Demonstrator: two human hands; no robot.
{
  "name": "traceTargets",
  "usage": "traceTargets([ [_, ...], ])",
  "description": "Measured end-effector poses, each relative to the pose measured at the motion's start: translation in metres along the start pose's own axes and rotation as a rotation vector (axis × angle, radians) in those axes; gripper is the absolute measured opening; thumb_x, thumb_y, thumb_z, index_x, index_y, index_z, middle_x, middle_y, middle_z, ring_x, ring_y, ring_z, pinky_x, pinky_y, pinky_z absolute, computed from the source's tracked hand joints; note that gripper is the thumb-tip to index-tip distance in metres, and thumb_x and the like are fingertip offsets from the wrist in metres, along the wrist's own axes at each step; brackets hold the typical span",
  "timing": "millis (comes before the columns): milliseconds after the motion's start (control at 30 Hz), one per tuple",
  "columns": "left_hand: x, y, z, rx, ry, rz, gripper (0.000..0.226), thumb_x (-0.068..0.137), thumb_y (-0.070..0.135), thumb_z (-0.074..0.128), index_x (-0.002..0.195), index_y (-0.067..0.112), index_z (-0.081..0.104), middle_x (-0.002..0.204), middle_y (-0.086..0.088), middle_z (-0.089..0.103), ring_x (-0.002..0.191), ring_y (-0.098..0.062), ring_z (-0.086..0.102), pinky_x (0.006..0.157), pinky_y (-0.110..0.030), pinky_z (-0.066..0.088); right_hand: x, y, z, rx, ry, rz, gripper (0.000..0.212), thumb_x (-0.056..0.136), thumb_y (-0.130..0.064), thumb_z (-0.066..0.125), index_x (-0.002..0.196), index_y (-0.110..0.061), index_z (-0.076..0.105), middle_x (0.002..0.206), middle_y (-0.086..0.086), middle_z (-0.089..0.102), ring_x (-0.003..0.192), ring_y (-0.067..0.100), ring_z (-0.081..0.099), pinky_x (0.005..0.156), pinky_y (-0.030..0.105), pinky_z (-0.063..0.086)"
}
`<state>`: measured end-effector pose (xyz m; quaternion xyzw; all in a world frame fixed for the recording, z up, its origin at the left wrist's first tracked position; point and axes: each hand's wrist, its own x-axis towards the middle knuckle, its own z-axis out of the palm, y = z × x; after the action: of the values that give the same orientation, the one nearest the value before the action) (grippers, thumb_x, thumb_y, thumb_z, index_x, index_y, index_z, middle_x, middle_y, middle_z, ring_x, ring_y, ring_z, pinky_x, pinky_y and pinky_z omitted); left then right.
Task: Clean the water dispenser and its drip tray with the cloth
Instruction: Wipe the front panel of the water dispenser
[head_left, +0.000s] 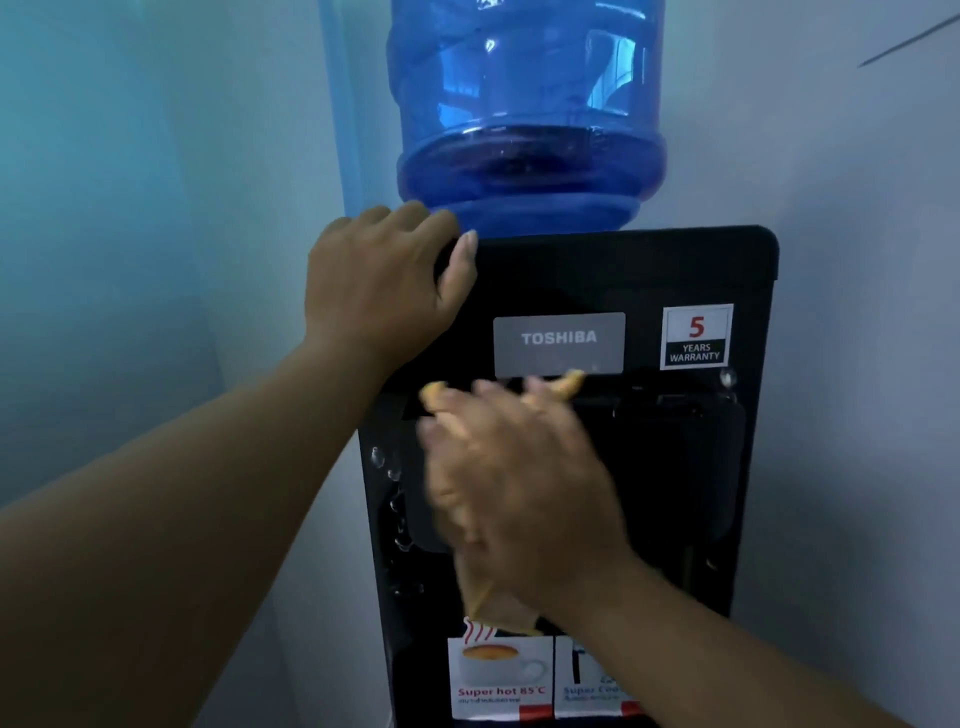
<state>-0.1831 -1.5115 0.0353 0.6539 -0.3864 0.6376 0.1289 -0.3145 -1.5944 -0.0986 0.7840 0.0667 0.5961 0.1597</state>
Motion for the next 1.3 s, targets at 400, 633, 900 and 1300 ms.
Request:
traceTargets([
  [400,-0.004,-0.001,0.012,0.041,0.011,-0.066,0.049,0.096,0.052,0.031,0.092,0.01,0.057,0.082,-0.013,0.06,0.075,-0.036,0.055,0.066,-0.042,0.032,-0.015,0.035,-0.011,-0.04,0.037,0.317,0.051,0.089,-0.022,0.05,0.137,-0.007,0.046,0.138,0.015,0.054,0.134,0.032,0.043,0.122,0.043,0.011],
  [633,-0.003,-0.001,0.014,0.043,0.034,-0.056,0.048,0.098,0.049,0.03,0.089,0.01,0.056,0.082,-0.015,0.06,0.076,-0.037,0.054,0.066,-0.043,0.031,-0.014,0.044,-0.026,0.058,-0.191,0.003,0.041,0.089,-0.018,0.053,0.127,-0.007,0.062,0.131,0.012,0.061,0.121,0.031,0.057,0.114,0.044,0.031],
  [900,-0.003,0.003,0.003,0.027,0.028,-0.073,0.044,0.099,0.047,0.033,0.089,0.011,0.057,0.082,-0.016,0.061,0.075,-0.038,0.054,0.065,-0.044,0.032,0.033,0.079,-0.07,0.398,-0.349,0.216,0.036,0.094,-0.038,0.057,0.124,-0.018,0.053,0.117,-0.003,0.059,0.1,0.012,0.054,0.083,0.032,0.046],
  [1300,-0.002,0.016,-0.02,-0.039,-0.16,-0.197,0.047,0.097,0.047,0.027,0.093,0.009,0.055,0.09,-0.018,0.057,0.085,-0.039,0.053,0.075,-0.047,0.037,-0.015,0.087,-0.072,0.119,-0.21,0.5,0.027,0.09,-0.042,0.041,0.088,-0.018,0.054,0.085,-0.006,0.049,0.08,0.012,0.043,0.068,0.024,0.034],
])
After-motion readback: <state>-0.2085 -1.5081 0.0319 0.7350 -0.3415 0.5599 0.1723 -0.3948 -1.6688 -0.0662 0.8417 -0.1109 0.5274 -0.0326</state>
